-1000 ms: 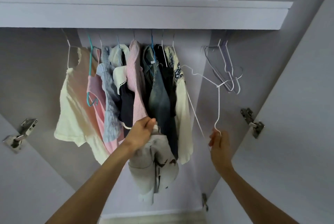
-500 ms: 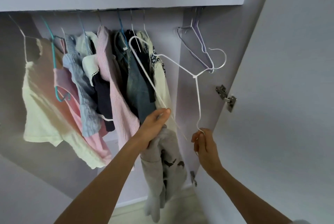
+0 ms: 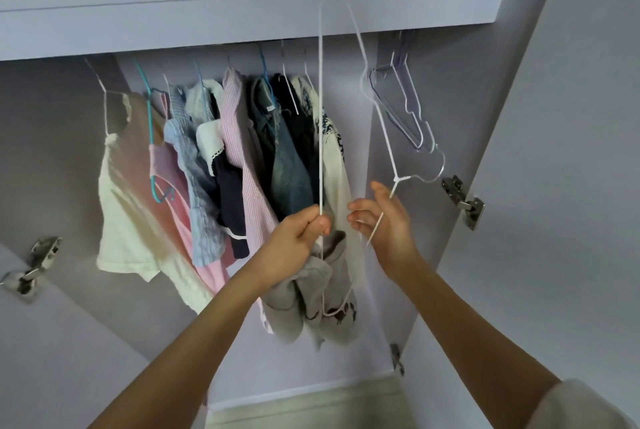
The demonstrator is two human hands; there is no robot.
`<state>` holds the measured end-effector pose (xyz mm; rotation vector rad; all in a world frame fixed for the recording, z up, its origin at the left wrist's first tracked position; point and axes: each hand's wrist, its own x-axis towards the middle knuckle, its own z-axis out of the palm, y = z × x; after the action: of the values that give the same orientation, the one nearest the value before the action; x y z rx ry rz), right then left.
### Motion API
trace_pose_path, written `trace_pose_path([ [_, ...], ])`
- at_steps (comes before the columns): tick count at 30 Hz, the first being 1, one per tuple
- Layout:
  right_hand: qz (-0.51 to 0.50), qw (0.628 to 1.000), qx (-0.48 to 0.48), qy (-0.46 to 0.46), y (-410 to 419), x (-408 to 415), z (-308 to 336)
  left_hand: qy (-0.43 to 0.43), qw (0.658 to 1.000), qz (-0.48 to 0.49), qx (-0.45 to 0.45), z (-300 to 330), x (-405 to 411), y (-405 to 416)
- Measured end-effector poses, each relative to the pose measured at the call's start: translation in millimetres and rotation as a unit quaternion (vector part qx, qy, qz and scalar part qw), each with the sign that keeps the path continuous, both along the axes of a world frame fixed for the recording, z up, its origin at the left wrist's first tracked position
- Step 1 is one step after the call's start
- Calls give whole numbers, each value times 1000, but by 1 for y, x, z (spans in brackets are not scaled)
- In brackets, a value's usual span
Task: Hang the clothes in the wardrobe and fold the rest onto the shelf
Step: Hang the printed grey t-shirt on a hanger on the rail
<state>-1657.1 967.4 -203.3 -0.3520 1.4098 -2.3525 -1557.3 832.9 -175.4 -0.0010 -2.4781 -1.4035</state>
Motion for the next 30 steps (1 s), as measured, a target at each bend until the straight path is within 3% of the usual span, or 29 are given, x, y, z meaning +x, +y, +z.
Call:
trace_pose_path([
  [4, -19, 998, -53, -36, -21, -9, 26, -48, 998, 0, -44, 3, 13, -23],
  [8, 51, 986, -118, -109, -37, -6, 29, -68, 994, 38, -82, 8, 26, -47],
  [10, 3, 982, -110, -152, -49, -3, 31, -108, 989, 37, -99, 10, 36, -59],
  [13, -61, 977, -101, -179, -64, 1, 32, -179, 971, 40, -151, 10, 52, -74],
  [19, -35, 970, -146, -192, -90, -4, 56, -261, 927, 75, -259, 11, 81, -98],
  [27, 59, 971, -163, -162, -137, 15, 75, -181, 951, 66, -241, 31, 95, -97],
  [30, 68, 985, -116, -108, -149, 17, 70, -151, 965, 81, -200, 43, 99, -96],
])
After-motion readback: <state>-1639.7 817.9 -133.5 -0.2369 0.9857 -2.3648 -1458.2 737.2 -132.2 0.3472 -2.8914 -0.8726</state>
